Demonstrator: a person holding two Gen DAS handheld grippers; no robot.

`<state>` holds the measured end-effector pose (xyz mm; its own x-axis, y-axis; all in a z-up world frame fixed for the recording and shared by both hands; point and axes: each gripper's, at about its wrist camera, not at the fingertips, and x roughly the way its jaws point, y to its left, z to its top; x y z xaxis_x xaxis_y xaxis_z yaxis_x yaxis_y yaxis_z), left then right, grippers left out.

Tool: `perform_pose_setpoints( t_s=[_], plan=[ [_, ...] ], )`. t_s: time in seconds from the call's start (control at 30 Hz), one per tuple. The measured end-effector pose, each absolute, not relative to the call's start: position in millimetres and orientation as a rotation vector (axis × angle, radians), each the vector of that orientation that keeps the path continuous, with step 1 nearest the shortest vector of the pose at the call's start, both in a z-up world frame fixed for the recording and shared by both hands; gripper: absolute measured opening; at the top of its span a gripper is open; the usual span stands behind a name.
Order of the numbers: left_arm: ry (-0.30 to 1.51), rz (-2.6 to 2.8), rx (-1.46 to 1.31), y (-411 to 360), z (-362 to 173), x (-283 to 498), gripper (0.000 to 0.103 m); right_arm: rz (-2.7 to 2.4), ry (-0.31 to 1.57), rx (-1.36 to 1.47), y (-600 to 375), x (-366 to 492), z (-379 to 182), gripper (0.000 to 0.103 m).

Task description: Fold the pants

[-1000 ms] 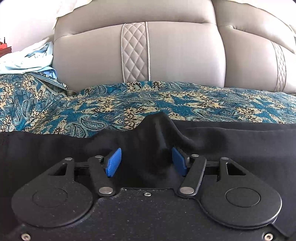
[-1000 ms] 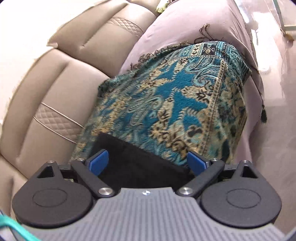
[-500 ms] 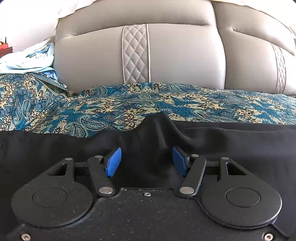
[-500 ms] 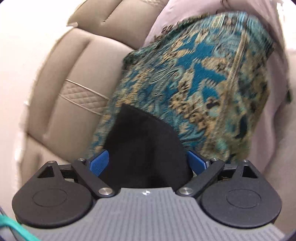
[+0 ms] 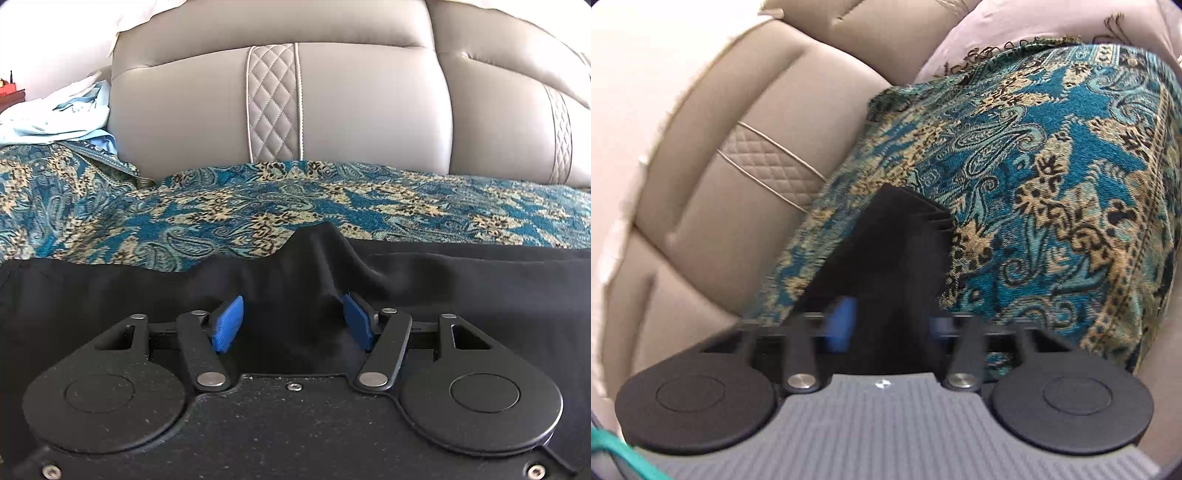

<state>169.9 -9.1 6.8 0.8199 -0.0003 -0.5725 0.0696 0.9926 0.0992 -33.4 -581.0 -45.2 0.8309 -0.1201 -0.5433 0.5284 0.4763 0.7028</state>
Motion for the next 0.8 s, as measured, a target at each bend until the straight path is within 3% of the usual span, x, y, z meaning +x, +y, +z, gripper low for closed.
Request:
perform_pose_setpoints(
  t_s=[0.07, 0.17, 0.47, 0.8],
  plan=[
    [0.621, -0.044, 0.121, -5.0, 11.0, 163.6, 0.048, -0.457, 0.469, 0.987, -572.6, -21.4, -40.8, 0.021],
    [0.623, -0.058, 0.114, 6.2, 17.6, 149.9, 0.041, -0.475, 0.489, 0.907, -548.6, -2.8, -28.2, 0.018],
    [0.646, 0.003, 0.085, 56.4, 16.3, 111.0, 0.039, -0.175, 0.563, 0.681, -402.8, 71.5, 6.9, 0.014],
    [0.649, 0.037, 0.011, 97.4, 19.3, 76.5, 0.039, 0.284, 0.702, 0.37, -191.4, 95.8, 0.5, 0.014]
  ],
)
